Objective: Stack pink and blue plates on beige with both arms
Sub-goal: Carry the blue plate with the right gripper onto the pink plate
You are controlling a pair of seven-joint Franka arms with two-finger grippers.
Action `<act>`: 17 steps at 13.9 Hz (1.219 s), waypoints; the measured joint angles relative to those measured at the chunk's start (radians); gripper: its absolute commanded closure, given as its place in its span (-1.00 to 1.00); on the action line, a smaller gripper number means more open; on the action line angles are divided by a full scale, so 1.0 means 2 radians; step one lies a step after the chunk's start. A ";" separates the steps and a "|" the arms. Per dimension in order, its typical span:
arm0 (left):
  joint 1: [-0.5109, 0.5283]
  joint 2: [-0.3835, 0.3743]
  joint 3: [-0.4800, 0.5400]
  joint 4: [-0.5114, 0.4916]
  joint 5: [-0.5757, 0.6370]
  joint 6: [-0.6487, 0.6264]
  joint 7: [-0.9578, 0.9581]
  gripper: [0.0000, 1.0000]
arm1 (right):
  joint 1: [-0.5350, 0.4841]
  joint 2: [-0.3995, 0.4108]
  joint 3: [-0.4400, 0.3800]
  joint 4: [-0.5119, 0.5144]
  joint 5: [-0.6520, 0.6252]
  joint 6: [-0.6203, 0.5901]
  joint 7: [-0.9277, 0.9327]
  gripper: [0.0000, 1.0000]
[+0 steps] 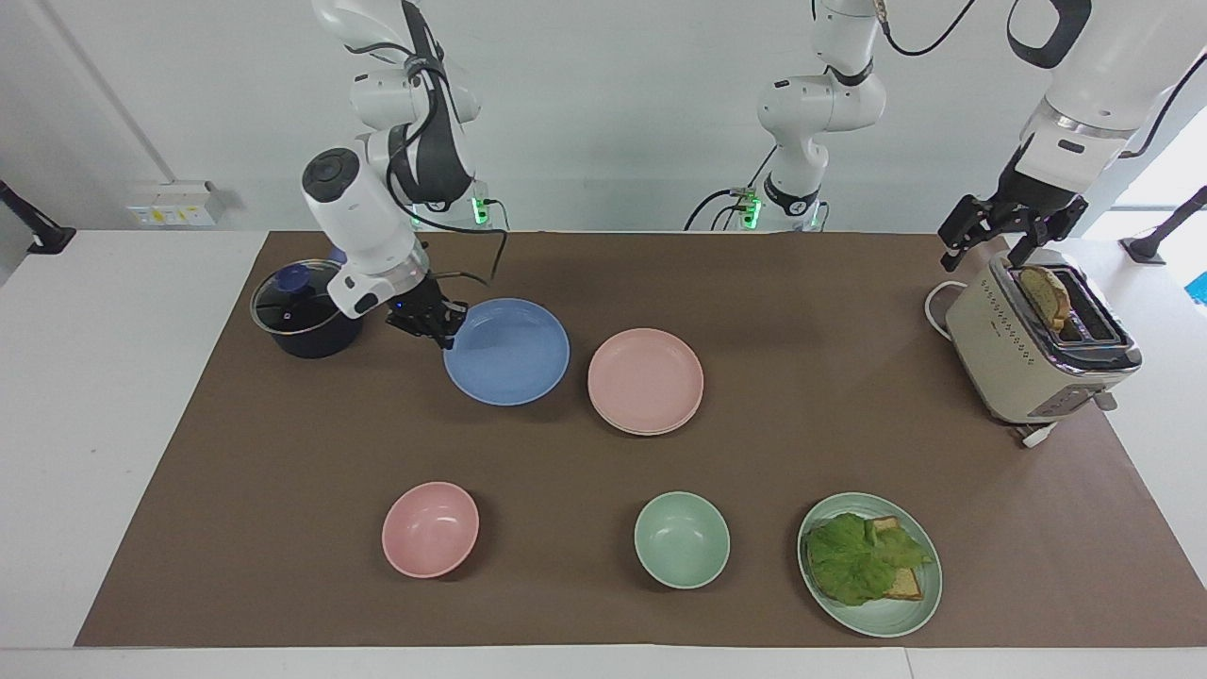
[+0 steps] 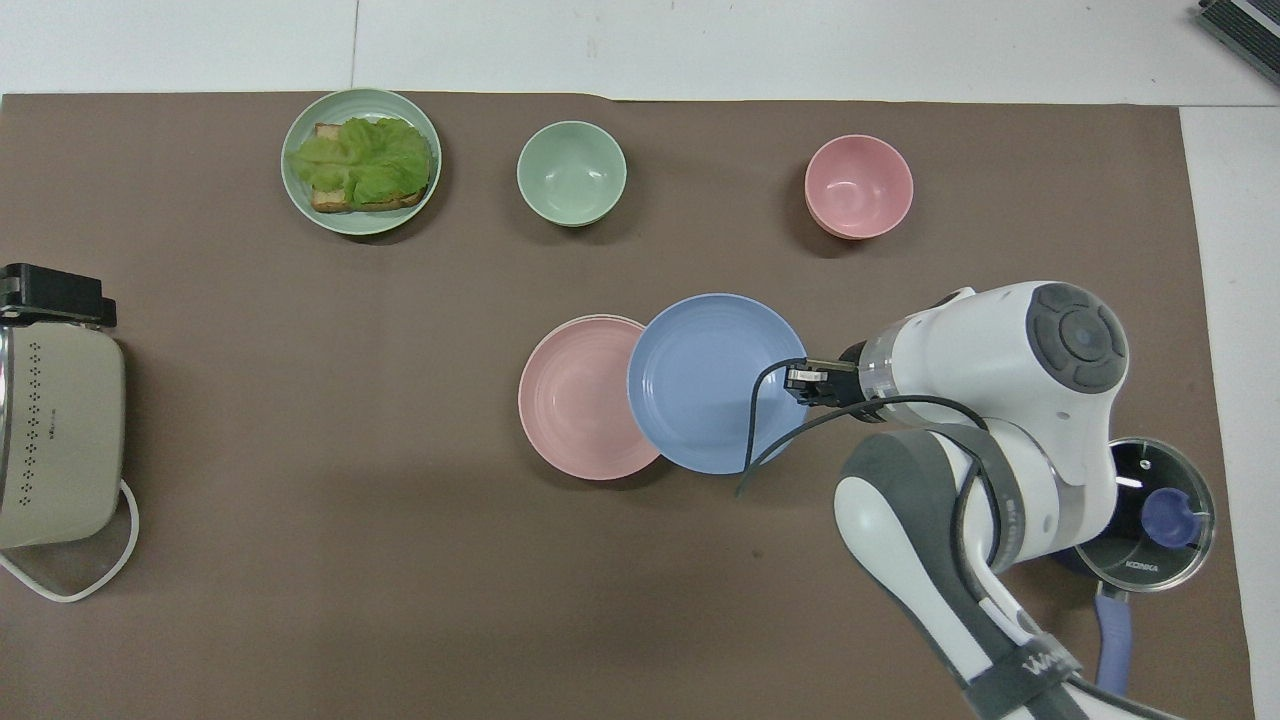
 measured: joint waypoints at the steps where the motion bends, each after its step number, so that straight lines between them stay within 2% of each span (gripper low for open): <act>1: 0.000 0.000 0.000 0.000 0.000 0.000 0.000 -1.00 | 0.006 0.011 0.000 0.010 0.010 0.000 0.009 1.00; 9: 0.000 0.000 0.000 0.000 0.000 0.000 0.000 -1.00 | 0.059 0.071 0.000 0.025 0.049 0.049 0.031 1.00; 17: 0.000 0.000 0.000 0.000 0.000 0.000 0.000 -1.00 | 0.074 0.088 0.000 0.024 0.050 0.061 0.063 1.00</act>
